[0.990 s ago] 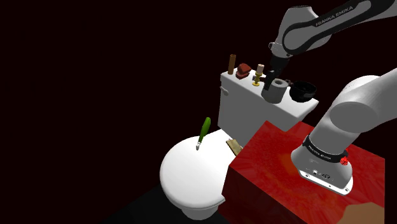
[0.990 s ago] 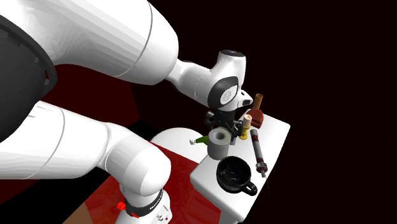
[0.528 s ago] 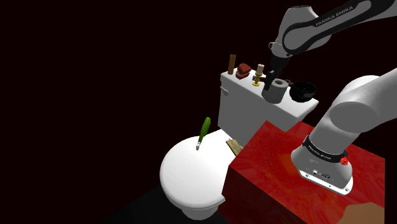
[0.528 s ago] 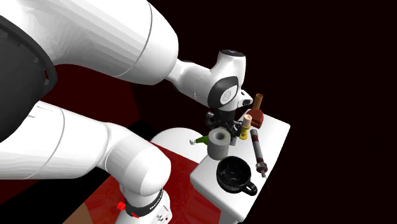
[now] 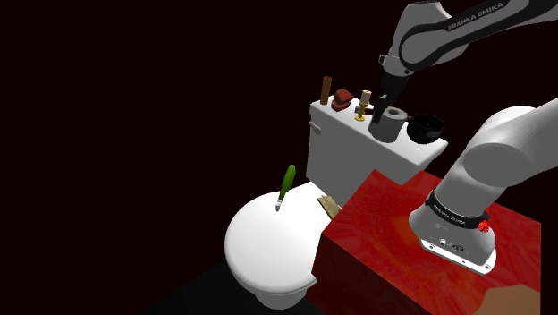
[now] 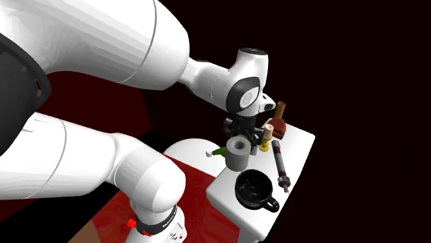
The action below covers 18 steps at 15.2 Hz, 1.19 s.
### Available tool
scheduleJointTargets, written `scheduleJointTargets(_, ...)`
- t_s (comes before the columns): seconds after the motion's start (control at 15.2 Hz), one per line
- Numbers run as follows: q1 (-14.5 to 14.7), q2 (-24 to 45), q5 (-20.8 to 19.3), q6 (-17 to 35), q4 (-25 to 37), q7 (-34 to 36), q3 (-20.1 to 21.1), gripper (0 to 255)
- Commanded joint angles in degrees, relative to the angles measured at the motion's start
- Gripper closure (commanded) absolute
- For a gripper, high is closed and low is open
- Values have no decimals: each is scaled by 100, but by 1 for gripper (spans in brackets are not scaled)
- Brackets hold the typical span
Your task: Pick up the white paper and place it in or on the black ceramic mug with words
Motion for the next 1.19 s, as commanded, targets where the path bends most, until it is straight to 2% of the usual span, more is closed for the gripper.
scheduleJointTargets(0.0, -3, -126, 22, -212, 87, 2, 44, 255)
scheduleJointTargets(1.12, 52, -716, 257, -1767, 1058, -8, 363, 255)
